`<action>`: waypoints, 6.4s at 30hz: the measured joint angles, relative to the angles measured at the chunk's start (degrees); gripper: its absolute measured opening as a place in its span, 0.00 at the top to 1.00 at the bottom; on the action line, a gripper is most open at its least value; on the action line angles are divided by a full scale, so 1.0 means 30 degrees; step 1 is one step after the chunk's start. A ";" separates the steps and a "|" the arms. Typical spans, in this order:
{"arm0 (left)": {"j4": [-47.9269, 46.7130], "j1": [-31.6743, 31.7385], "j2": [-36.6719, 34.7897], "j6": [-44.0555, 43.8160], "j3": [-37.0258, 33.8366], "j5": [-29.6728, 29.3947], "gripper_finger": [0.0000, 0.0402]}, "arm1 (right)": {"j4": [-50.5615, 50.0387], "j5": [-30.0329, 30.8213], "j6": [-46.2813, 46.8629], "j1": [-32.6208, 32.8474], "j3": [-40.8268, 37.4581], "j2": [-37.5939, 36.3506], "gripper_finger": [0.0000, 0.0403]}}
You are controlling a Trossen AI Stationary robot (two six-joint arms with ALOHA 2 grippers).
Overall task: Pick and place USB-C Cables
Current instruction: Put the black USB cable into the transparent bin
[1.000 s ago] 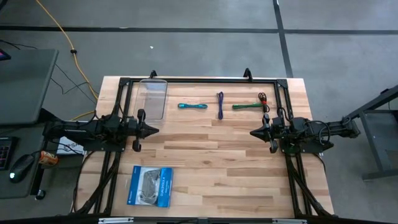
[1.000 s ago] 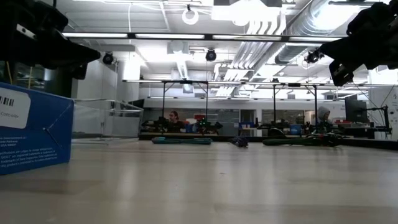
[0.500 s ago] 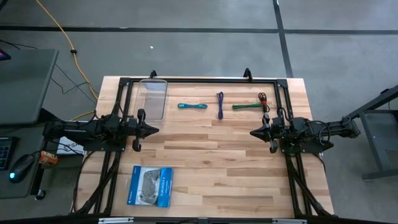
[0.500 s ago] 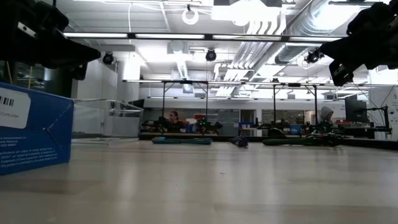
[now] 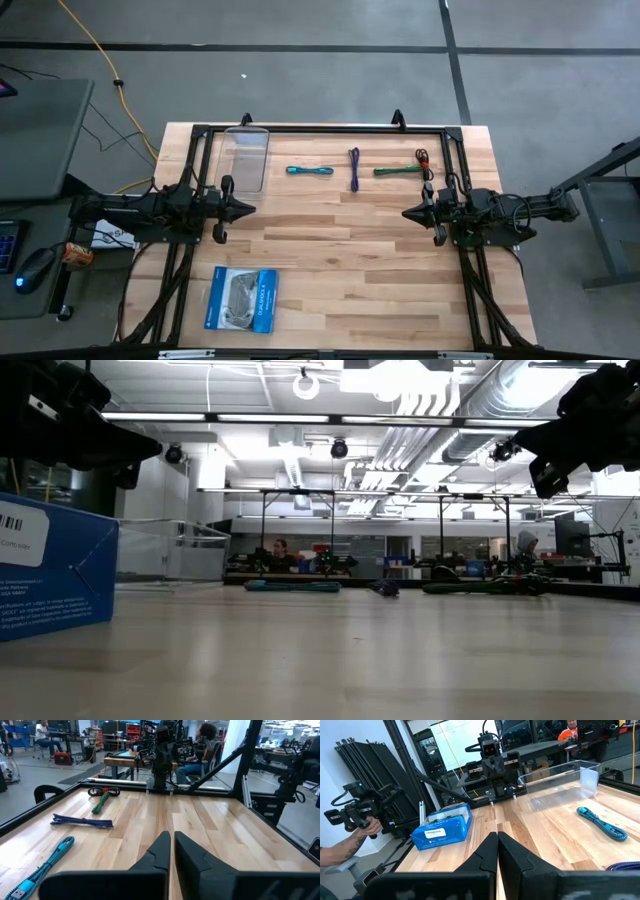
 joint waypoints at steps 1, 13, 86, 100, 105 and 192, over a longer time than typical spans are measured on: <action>-0.0007 0.0000 0.0000 0.0000 0.0000 0.0000 0.96 | -0.0006 0.0000 0.0001 -0.0005 -0.0005 0.0006 0.99; -0.0044 -0.0007 -0.0004 -0.0204 0.0000 -0.1421 0.63 | -0.0007 0.0000 0.0001 0.0001 -0.0003 0.0007 0.99; 0.6303 0.0509 1.1257 0.1200 0.8393 -0.0897 0.53 | -0.0007 0.0000 -0.0006 0.0000 0.0002 0.0000 0.99; 1.2648 0.4234 1.7599 0.0237 0.8393 0.3701 0.53 | -0.0007 0.0000 -0.0005 0.0000 0.0002 0.0007 0.99; 1.2743 0.4532 1.8156 0.0000 0.8393 0.4601 0.53 | -0.0003 0.0000 -0.0002 0.0001 -0.0001 0.0003 0.99; 1.2000 0.4510 1.8141 -0.2157 0.8400 0.4014 0.53 | -0.6403 0.4304 -0.4346 -0.0003 1.4093 0.7732 0.40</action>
